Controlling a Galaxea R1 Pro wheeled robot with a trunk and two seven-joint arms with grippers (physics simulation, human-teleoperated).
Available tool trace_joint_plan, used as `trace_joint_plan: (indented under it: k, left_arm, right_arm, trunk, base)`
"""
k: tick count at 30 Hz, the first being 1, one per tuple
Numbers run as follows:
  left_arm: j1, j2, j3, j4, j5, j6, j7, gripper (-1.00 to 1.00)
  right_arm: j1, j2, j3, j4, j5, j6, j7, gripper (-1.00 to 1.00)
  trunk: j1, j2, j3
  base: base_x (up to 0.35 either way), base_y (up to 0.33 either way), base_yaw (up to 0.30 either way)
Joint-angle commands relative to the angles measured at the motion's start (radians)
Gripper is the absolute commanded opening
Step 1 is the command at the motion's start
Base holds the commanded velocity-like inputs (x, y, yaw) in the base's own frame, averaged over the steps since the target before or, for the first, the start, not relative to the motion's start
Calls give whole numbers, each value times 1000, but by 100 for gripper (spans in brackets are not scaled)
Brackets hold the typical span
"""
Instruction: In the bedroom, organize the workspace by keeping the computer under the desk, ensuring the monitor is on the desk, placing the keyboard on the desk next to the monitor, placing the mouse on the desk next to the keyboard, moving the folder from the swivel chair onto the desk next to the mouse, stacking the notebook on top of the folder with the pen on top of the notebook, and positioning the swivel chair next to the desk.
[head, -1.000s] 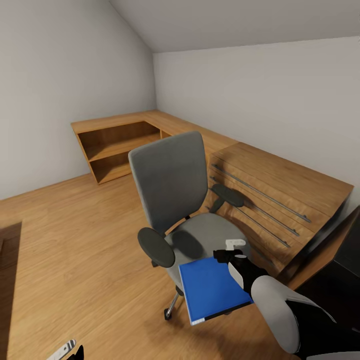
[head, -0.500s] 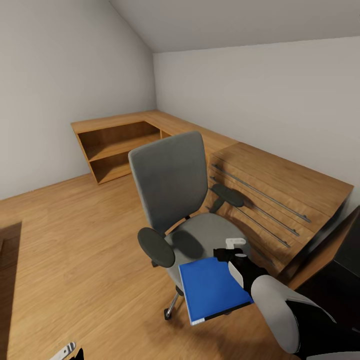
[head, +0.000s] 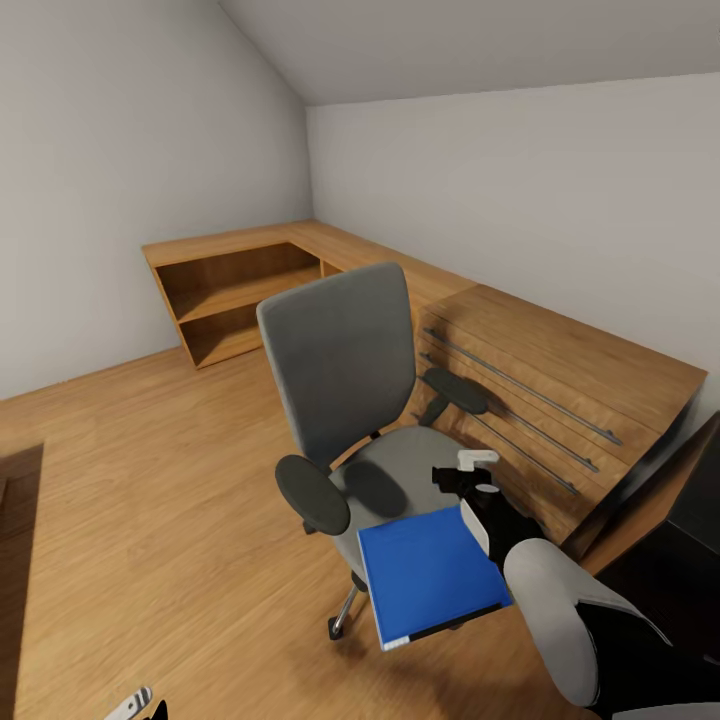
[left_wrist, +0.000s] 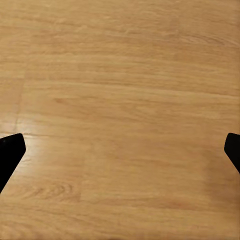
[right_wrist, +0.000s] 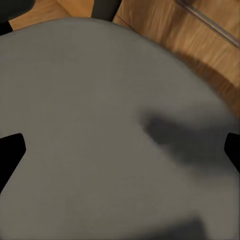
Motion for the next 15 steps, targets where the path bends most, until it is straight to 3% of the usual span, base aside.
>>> trace_joint_plan:
  k: [1,15]
  left_arm:
    - [0,0,-3,0,10,-4,2,100]
    - [-1,0,-3,0,10,-5,1,100]
  right_arm:
    - [0,1,-6,-5,10,7,-1,100]
    - [0,2,-7,-6,8,39,0,100]
  trunk:
    - [0,0,-1]
    - [0,0,-1]
  base:
    - [0,0,0]
    - [0,0,0]
